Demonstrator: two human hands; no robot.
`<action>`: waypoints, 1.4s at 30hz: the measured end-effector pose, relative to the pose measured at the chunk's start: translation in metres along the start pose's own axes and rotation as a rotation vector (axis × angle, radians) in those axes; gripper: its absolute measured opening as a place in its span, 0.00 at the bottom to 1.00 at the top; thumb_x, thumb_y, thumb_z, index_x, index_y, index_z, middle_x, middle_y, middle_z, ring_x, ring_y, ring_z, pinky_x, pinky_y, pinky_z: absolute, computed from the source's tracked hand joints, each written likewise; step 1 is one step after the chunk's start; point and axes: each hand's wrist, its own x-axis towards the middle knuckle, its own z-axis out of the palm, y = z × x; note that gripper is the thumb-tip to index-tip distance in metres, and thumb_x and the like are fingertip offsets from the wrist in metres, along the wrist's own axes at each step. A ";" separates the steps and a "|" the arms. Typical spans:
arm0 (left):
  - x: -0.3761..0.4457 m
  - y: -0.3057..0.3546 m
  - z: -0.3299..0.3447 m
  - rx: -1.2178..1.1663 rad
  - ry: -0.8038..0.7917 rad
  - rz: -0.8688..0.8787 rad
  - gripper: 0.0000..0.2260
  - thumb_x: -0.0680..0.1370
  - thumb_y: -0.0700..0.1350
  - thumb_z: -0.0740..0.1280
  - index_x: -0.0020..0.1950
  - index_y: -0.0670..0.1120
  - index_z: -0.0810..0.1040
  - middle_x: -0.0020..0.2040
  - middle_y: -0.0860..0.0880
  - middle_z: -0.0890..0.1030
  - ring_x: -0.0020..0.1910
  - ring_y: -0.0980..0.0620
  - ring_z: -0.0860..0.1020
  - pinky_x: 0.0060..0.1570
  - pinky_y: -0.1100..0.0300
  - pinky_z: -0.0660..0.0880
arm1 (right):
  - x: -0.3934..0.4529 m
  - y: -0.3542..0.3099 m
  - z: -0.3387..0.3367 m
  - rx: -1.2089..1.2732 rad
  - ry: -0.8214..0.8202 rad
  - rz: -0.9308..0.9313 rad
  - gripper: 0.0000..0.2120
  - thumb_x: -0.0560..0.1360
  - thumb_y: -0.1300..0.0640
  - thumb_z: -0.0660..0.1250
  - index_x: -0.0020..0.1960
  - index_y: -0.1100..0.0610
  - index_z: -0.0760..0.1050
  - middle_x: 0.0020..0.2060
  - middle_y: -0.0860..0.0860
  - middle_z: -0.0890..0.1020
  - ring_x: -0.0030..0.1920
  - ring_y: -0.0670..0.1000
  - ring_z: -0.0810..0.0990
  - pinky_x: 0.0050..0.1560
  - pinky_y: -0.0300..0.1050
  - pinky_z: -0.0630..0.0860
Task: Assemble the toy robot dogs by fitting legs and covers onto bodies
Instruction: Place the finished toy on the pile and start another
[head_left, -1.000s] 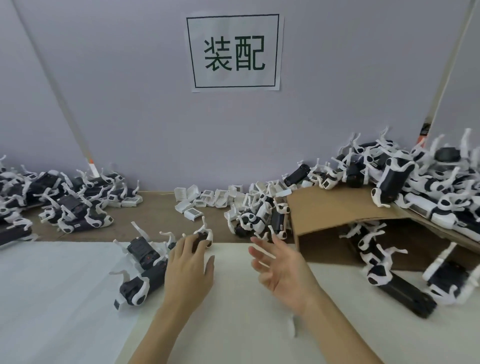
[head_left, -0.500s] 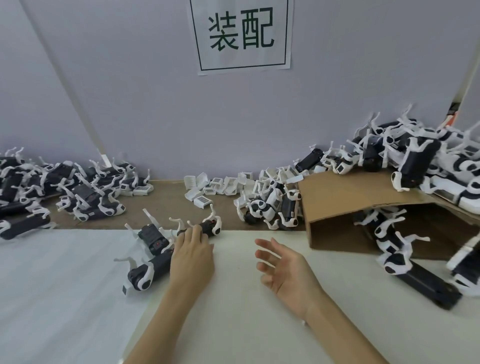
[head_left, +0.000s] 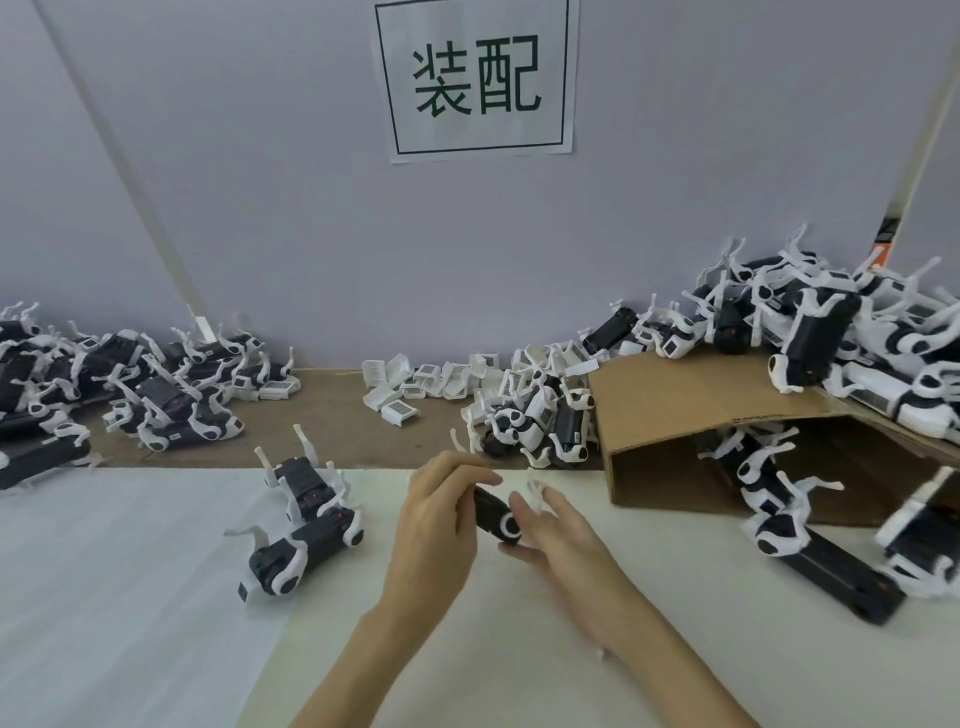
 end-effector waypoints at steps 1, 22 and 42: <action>-0.001 0.005 0.001 -0.033 0.013 -0.019 0.17 0.77 0.22 0.67 0.51 0.43 0.86 0.53 0.54 0.82 0.51 0.50 0.81 0.55 0.62 0.75 | -0.001 -0.001 0.000 -0.018 -0.020 0.001 0.39 0.69 0.38 0.75 0.75 0.50 0.69 0.60 0.55 0.84 0.54 0.50 0.87 0.63 0.52 0.81; 0.011 -0.012 -0.015 -0.779 -0.381 -1.146 0.31 0.71 0.66 0.77 0.56 0.39 0.86 0.49 0.36 0.88 0.33 0.42 0.83 0.33 0.57 0.80 | 0.001 -0.013 -0.010 0.048 0.172 0.055 0.30 0.74 0.32 0.69 0.56 0.60 0.83 0.48 0.60 0.87 0.41 0.58 0.87 0.36 0.44 0.79; 0.014 -0.026 -0.026 -0.990 -0.228 -1.197 0.12 0.85 0.45 0.67 0.63 0.39 0.73 0.52 0.38 0.78 0.35 0.39 0.80 0.40 0.48 0.78 | 0.002 -0.016 -0.024 0.372 -0.230 0.061 0.17 0.76 0.57 0.68 0.64 0.58 0.83 0.66 0.61 0.81 0.64 0.61 0.81 0.55 0.54 0.82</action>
